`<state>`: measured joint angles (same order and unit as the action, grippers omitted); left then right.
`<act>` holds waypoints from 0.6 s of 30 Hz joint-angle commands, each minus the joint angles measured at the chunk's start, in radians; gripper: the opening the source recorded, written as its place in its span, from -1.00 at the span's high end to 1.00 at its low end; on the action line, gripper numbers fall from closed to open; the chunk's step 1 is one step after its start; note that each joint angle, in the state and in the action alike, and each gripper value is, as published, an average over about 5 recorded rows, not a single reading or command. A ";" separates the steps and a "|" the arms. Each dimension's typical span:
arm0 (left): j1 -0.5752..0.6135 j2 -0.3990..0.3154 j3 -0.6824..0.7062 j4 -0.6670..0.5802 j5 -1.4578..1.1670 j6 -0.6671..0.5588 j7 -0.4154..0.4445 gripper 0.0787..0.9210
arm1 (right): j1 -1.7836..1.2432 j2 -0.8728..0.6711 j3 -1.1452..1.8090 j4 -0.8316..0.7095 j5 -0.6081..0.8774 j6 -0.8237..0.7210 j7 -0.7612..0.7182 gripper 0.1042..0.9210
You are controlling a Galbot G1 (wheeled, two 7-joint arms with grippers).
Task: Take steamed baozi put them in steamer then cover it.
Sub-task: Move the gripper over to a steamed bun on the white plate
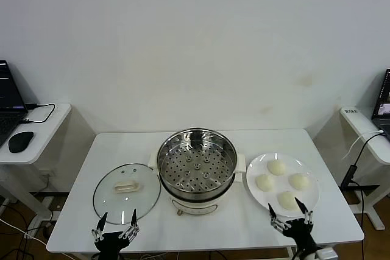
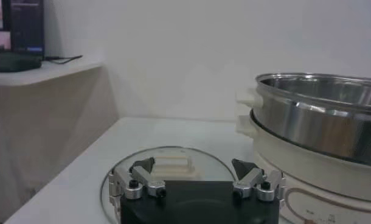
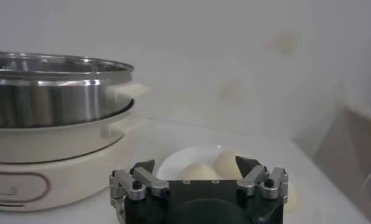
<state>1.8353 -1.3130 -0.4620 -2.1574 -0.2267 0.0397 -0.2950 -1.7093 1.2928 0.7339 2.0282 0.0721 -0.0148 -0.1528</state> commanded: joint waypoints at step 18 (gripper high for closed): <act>-0.049 0.014 -0.012 -0.009 0.095 0.052 0.000 -0.77 | 0.554 -0.675 -0.079 -0.329 -0.485 -0.052 -0.383 -0.76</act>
<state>1.7931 -1.2978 -0.4730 -2.1649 -0.1704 0.0831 -0.2943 -1.3906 0.8893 0.7445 1.8460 -0.2882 -0.0572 -0.3513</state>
